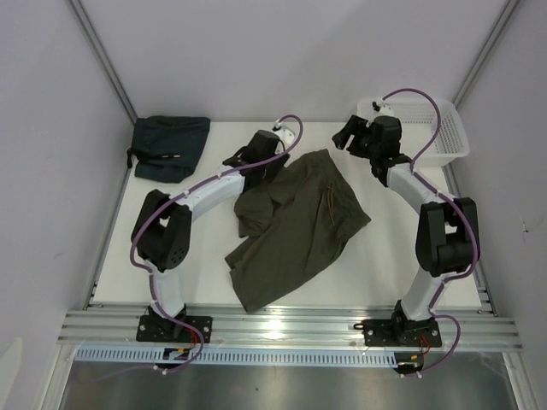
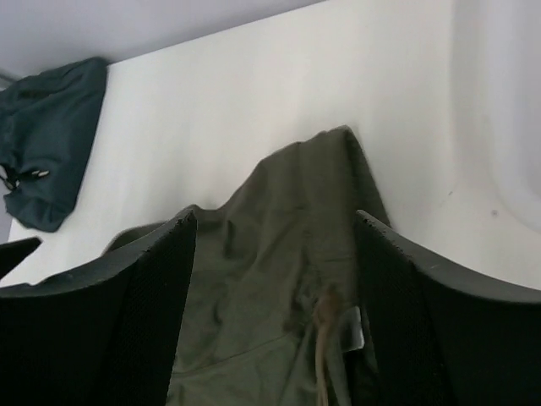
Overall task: Fold and stack the shorts
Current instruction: Flatten the shorts out
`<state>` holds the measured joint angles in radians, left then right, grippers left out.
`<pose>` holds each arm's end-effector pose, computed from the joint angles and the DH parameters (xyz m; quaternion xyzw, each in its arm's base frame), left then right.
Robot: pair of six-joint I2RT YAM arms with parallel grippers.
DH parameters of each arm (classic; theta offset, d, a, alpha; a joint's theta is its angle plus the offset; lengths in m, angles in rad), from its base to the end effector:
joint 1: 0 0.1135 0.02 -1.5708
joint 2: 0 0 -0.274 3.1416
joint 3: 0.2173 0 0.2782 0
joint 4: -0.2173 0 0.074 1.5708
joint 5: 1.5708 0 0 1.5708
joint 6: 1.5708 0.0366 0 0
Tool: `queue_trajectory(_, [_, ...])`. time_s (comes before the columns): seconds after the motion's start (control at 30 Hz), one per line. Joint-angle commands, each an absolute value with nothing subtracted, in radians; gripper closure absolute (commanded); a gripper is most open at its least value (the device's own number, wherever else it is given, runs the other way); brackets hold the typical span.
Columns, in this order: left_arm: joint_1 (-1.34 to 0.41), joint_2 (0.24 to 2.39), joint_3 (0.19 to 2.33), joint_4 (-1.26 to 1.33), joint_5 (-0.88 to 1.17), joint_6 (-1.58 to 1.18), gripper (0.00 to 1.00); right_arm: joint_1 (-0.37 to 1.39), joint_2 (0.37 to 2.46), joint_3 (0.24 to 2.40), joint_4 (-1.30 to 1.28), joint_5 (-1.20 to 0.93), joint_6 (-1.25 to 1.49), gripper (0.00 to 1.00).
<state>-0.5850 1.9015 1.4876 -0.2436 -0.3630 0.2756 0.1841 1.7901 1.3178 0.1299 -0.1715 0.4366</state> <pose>0.3969 -0.2473 0.2522 0.2959 0.8355 0.0932 0.4535 0.4437 0.0890 0.2738 0.0536 0.8140 0.2420 0.5254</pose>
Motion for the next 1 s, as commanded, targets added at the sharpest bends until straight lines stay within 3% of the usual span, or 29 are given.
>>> queue_trajectory(0.0, [-0.543, 1.774, 1.453, -0.134, -0.361, 0.155, 0.26, 0.181, 1.730, 1.364, 0.108, -0.057, 0.433, 0.23])
queue_trajectory(0.07, [-0.517, 1.715, 1.367, -0.083, -0.307, 0.065, 0.17, 0.178, 1.694, 1.370, 0.084, -0.057, 0.423, 0.23])
queue_trajectory(0.1, [-0.508, 1.657, 1.349, -0.071, -0.289, 0.034, 0.08, 0.181, 1.680, 1.368, 0.065, -0.063, 0.414, 0.23])
queue_trajectory(0.2, [-0.470, 1.562, 1.243, -0.060, -0.233, -0.093, 0.01, 0.183, 1.634, 1.356, 0.034, -0.155, 0.405, 0.24])
queue_trajectory(0.37, [-0.362, 1.499, 1.088, -0.112, -0.066, -0.290, 0.01, 0.193, 1.592, 1.293, 0.006, -0.294, 0.408, 0.29])
queue_trajectory(0.4, [-0.341, 1.493, 1.054, -0.086, 0.049, -0.314, 0.01, 0.195, 1.577, 1.273, 0.006, -0.307, 0.411, 0.30])
queue_trajectory(0.6, [-0.224, 1.425, 0.697, 0.393, 0.429, -0.432, 0.01, 0.218, 1.523, 1.114, 0.058, -0.351, 0.439, 0.33])
queue_trajectory(0.97, [-0.222, 1.552, 0.683, 0.431, 0.528, -0.381, 0.01, 0.222, 1.470, 0.939, 0.135, -0.400, 0.449, 0.36])
